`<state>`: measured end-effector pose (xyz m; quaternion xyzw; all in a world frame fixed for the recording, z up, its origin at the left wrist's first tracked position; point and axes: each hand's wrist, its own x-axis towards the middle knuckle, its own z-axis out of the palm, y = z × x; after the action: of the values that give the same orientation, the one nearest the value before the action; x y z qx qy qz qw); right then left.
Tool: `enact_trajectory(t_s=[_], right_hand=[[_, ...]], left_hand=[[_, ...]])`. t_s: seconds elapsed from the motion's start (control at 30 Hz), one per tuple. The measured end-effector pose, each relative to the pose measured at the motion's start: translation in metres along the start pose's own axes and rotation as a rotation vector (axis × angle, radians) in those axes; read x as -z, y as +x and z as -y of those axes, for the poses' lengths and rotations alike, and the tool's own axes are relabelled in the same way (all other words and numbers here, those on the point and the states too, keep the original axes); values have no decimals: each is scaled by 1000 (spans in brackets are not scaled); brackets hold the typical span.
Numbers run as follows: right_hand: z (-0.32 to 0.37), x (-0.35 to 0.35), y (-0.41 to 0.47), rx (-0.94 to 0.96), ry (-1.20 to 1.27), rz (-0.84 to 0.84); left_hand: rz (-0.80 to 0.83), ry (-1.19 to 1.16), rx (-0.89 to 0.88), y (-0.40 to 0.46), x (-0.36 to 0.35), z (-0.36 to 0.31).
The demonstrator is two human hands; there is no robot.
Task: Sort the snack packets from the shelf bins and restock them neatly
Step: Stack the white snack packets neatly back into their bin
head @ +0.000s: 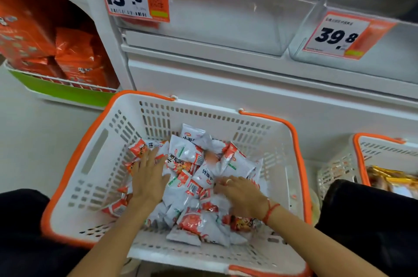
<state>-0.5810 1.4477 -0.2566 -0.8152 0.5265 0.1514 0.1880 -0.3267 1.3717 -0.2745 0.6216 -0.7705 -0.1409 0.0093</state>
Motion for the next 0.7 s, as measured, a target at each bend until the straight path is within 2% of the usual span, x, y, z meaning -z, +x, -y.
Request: enact_trajectory(t_s=[0.07, 0.13, 0.27, 0.33, 0.43, 0.5, 0.6, 0.7], right_hand=[[3, 3, -1, -104, 94, -34], [-1, 18, 3, -234, 340, -62], [-16, 66, 6, -468, 1289, -51], [-21, 83, 0, -484, 1611, 18], [-18, 97, -8, -386, 1828, 96], [-11, 104, -7, -324, 1804, 81], [1, 116, 0, -339, 1661, -39], [7, 121, 11, -406, 1503, -268]], left_hand=[[26, -64, -45, 2, 11, -12], [123, -269, -66, 4, 26, -27], [505, -805, -111, 5, 62, -53], [551, -966, -111, 9, 76, -56], [471, -1016, -101, 18, 95, -52], [406, -1003, -90, 24, 99, -49], [155, -1032, -15, 25, 94, -53], [-115, -1004, 56, 22, 87, -65]])
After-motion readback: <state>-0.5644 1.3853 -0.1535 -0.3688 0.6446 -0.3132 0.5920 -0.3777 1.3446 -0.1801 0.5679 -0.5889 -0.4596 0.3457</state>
